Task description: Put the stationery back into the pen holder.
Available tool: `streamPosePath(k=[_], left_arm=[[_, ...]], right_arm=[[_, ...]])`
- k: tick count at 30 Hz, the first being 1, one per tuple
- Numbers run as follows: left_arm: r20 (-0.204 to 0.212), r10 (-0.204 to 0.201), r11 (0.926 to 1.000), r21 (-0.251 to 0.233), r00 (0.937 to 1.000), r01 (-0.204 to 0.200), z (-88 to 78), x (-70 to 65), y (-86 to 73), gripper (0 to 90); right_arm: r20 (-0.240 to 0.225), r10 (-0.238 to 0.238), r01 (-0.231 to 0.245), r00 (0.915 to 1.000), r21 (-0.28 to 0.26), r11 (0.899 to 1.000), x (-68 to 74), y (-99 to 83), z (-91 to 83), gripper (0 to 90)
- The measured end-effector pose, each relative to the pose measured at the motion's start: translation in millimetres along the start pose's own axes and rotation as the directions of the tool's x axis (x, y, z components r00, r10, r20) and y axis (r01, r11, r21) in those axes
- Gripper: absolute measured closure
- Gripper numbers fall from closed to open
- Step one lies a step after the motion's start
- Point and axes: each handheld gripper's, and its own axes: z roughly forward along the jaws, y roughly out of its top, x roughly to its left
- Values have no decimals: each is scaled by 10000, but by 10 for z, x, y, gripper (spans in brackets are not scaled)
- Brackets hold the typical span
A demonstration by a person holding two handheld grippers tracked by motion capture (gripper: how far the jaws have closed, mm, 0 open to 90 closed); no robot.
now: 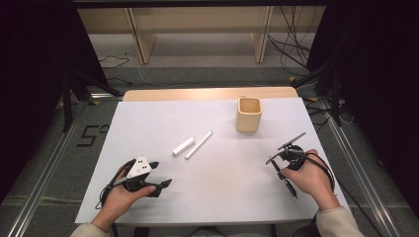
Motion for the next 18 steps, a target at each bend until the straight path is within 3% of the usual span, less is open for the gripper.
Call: streamPosePath(k=[5, 10, 18], left_arm=[[8, -18, 10000, 0, 10000, 18, 1, 1, -1, 219], [17, -13, 10000, 5, 10000, 13, 4, -1, 0, 219], [9, -15, 10000, 24, 10000, 15, 5, 0, 0, 220]], right_arm=[[-22, 96, -98, 10000, -722, 9973, -6, 12, -35, 803], [-75, 232, -241, 9997, -1549, 9876, -19, 22, -60, 802], [8, 423, -404, 9991, -2841, 9579, -25, 34, -121, 803]])
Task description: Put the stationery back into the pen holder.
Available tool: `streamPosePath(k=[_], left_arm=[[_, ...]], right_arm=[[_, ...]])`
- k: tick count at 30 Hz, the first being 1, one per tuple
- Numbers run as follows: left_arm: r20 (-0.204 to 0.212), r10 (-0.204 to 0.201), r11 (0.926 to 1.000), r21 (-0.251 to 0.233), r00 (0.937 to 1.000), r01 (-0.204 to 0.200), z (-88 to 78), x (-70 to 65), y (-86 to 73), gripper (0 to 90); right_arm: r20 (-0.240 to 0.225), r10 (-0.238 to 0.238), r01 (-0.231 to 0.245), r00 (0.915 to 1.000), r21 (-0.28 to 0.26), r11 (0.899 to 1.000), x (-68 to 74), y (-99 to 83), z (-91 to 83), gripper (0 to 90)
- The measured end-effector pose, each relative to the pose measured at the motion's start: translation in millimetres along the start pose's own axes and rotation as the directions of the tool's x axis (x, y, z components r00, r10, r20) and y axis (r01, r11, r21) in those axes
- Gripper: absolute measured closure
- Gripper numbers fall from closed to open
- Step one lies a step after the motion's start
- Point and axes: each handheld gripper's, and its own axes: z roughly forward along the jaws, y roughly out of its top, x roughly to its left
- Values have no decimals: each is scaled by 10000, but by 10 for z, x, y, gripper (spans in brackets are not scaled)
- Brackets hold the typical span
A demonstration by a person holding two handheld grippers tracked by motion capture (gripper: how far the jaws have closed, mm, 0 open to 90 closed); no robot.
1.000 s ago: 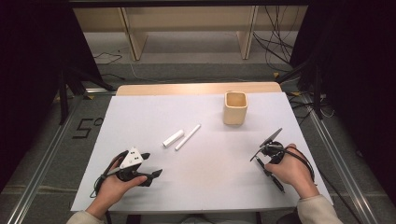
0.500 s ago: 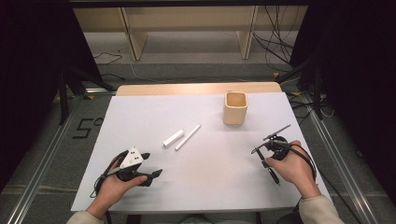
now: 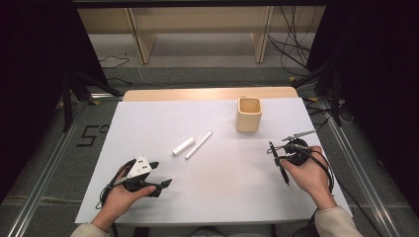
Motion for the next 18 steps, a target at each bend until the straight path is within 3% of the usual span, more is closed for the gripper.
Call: streamPosePath(k=[7, 14, 18], left_arm=[[-9, 10, 10000, -1, 10000, -10, -1, 2, 0, 221], [-14, 3, 10000, -25, 10000, -3, -3, 3, 0, 220], [-17, 22, 10000, -24, 10000, -22, -3, 2, 1, 220]], right_arm=[[96, -41, 52, 9999, -1183, 9930, -5, 13, -32, 802], [104, -258, 271, 9996, -1618, 9865, -2, 12, -2, 802], [164, -337, 364, 9993, -2146, 9760, 0, 19, -14, 802]])
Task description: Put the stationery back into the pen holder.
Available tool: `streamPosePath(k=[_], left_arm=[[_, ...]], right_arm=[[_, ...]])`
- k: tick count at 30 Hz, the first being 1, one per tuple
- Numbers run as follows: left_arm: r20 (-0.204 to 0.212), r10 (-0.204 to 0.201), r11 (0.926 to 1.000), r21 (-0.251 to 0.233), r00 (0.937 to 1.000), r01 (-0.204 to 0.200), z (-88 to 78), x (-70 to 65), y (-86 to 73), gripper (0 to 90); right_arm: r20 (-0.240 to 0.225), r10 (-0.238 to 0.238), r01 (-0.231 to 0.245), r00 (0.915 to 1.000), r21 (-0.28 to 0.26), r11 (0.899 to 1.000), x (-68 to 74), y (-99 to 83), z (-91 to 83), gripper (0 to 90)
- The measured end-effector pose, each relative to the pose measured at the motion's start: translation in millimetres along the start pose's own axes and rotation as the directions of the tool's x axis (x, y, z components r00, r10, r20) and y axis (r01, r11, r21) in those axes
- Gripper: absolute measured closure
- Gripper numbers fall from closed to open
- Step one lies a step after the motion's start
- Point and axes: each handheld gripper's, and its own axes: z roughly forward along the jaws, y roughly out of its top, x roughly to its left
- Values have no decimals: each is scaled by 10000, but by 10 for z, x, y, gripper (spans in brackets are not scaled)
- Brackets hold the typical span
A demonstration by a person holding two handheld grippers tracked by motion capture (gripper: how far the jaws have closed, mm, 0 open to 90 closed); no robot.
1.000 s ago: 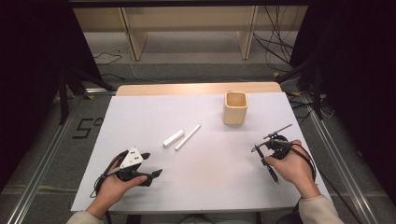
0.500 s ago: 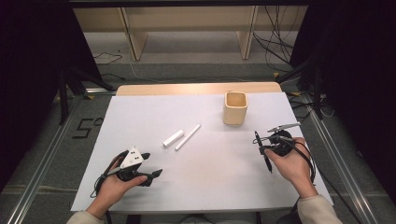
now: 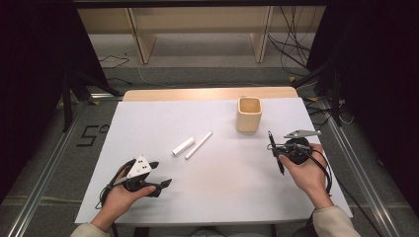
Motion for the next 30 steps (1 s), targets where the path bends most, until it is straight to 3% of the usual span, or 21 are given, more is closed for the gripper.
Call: streamPosePath(k=[5, 12, 30], left_arm=[[-5, -14, 10000, -1, 10000, 14, 3, 0, 0, 220], [8, -19, 10000, 15, 10000, 19, 6, -1, 1, 220], [-1, -43, 10000, -8, 10000, 43, 9, -2, 1, 220]], right_arm=[[13, 156, -154, 9999, -736, 9972, -13, 22, -10, 802], [-14, 446, -441, 9990, -1865, 9815, -29, 81, -17, 802], [-106, 766, -764, 9970, -2880, 9546, -100, 276, 45, 802]])
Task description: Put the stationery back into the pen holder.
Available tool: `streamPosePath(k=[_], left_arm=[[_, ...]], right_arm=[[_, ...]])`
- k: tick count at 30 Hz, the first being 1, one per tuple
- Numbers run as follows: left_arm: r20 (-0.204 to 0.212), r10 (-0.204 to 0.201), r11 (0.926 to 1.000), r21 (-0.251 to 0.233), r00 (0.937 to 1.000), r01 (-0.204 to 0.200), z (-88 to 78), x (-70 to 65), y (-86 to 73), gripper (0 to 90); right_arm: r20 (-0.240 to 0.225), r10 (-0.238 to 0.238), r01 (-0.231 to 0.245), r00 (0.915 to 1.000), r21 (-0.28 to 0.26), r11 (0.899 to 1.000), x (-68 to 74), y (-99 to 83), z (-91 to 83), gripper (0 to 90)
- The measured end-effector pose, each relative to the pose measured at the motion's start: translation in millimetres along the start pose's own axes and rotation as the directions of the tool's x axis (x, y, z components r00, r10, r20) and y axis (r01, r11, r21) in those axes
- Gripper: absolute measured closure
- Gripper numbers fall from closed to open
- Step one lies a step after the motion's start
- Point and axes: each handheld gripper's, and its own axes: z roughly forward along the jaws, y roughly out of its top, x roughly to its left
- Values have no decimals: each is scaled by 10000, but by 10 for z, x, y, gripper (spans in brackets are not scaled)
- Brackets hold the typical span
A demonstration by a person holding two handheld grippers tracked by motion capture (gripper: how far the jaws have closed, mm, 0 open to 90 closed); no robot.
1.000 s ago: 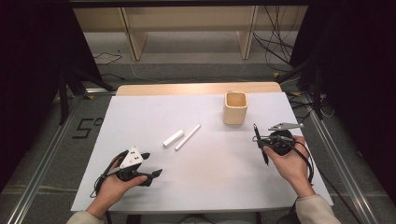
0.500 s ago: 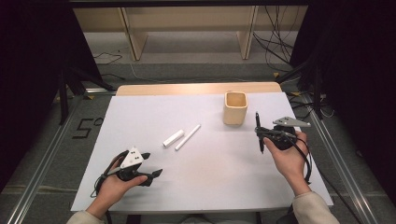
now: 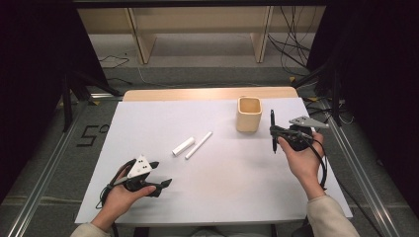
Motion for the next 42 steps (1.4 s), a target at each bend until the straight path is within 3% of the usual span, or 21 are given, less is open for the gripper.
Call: streamPosePath(k=[42], left_arm=[[-2, 8, 10000, -2, 10000, -8, 1, 4, -1, 221]], right_arm=[[135, 310, -291, 9994, -1267, 9915, -25, 482, 322, 802]])
